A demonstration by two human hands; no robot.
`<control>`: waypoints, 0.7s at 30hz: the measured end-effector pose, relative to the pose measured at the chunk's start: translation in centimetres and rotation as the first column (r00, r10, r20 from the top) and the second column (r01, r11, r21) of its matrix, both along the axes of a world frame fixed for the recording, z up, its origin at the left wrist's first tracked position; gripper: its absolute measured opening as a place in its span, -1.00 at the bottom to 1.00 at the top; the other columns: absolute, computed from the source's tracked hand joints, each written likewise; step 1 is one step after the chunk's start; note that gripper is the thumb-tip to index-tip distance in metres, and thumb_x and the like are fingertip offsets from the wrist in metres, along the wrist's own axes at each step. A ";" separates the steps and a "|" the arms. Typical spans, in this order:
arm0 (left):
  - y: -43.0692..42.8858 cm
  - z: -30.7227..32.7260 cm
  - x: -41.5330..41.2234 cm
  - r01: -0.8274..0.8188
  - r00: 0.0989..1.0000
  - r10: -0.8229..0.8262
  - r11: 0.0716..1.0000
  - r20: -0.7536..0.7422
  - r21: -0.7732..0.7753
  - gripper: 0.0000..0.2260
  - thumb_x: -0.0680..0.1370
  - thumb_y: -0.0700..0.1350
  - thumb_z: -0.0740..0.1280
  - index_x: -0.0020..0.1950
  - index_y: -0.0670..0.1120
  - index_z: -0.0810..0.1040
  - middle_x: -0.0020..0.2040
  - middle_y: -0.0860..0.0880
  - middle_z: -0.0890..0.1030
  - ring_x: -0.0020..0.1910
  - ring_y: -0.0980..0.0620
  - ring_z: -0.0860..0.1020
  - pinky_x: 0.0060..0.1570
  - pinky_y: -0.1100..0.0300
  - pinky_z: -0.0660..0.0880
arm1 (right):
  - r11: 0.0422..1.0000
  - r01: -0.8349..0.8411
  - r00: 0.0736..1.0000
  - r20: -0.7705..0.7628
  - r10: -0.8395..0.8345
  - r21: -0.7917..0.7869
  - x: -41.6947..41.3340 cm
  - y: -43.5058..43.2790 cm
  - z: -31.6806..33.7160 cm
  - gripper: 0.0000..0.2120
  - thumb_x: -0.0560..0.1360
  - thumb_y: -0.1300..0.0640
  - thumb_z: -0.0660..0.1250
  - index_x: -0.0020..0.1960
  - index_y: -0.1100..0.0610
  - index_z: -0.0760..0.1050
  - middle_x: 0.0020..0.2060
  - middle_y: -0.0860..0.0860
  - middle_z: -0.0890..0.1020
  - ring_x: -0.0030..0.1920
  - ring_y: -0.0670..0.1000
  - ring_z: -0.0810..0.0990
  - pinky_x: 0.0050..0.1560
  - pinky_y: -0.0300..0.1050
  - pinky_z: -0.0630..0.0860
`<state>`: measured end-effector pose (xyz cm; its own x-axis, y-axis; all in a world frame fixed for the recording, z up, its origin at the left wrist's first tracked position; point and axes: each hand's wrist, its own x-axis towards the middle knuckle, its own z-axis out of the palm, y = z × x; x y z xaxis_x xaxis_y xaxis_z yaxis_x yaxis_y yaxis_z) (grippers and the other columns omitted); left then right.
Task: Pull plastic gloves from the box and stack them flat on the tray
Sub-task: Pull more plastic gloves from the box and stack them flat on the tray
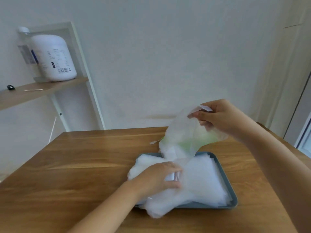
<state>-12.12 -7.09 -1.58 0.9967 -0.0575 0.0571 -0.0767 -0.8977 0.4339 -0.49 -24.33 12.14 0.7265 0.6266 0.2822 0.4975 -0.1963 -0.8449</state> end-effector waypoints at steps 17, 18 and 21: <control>6.0 9.3 -2.8 -0.213 0.922 0.371 0.731 0.115 -0.648 -0.23 0.23 0.46 0.39 0.31 0.04 0.50 0.25 0.16 0.57 0.26 0.19 0.51 0.06 0.43 0.43 | 0.879 -0.236 0.938 0.139 0.317 -0.414 -4.3 -0.6 4.5 -0.82 0.52 0.15 0.33 -0.03 -0.08 0.66 -0.52 -0.08 0.45 -0.47 -0.10 0.37 -0.33 -0.34 0.35; 5.0 10.1 -3.1 -0.085 0.955 0.259 0.706 0.144 -0.703 -0.16 0.16 0.49 0.42 0.32 0.06 0.49 0.25 0.15 0.58 0.27 0.20 0.50 0.13 0.40 0.45 | 0.858 -0.244 0.927 0.150 0.342 -0.453 -4.8 -0.1 4.7 -0.84 0.53 0.12 0.32 -0.03 -0.07 0.65 -0.52 -0.09 0.45 -0.48 -0.10 0.36 -0.32 -0.31 0.35; 2.3 11.1 -2.9 0.106 0.986 0.020 0.690 0.165 -0.716 -0.14 0.21 0.31 0.54 0.39 -0.06 0.44 0.31 -0.03 0.55 0.33 0.06 0.49 0.32 0.17 0.42 | 0.826 -0.262 0.897 0.190 0.400 -0.499 -6.0 1.3 5.0 -0.85 0.55 0.06 0.30 -0.05 0.03 0.65 -0.53 -0.08 0.41 -0.51 -0.08 0.31 -0.41 -0.30 0.29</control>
<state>-15.04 -4.83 9.55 0.9694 0.0216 0.2444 -0.2263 -0.3066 0.9245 -6.46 -23.08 17.14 0.3863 0.9201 0.0644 0.7989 -0.2989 -0.5219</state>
